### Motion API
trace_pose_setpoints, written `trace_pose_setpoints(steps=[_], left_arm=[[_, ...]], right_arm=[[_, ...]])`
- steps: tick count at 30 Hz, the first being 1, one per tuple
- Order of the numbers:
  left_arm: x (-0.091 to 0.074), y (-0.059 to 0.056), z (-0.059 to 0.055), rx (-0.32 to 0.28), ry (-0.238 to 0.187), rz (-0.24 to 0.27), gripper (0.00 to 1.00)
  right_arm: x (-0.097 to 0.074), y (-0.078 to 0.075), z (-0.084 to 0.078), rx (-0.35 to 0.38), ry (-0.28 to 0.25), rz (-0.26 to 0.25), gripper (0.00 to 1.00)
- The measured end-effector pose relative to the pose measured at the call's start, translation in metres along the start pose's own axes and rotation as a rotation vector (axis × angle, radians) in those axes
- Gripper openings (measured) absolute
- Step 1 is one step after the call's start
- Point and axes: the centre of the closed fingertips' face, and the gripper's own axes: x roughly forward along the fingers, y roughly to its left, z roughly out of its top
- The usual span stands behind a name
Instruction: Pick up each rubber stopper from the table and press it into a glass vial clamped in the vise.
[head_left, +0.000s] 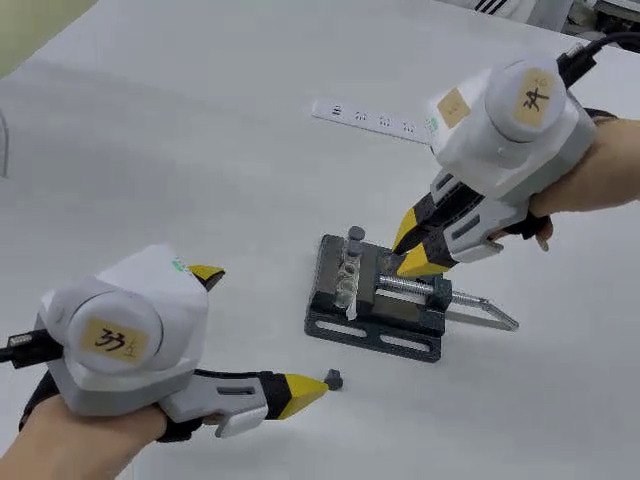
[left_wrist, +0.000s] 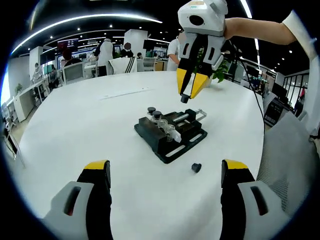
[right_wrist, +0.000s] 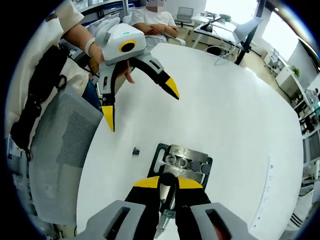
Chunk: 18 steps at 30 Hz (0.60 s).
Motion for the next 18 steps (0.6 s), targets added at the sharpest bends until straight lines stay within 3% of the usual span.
trace_pose_setpoints(steps=[6, 18], left_arm=[[0.000, 0.001, 0.002, -0.008, -0.005, 0.007, 0.91], [0.000, 0.002, 0.003, -0.021, -0.008, 0.015, 0.90]], right_arm=[[0.010, -0.013, 0.003, -0.101, 0.023, 0.022, 0.05], [0.030, -0.020, 0.006, -0.192, 0.038, 0.069, 0.05]])
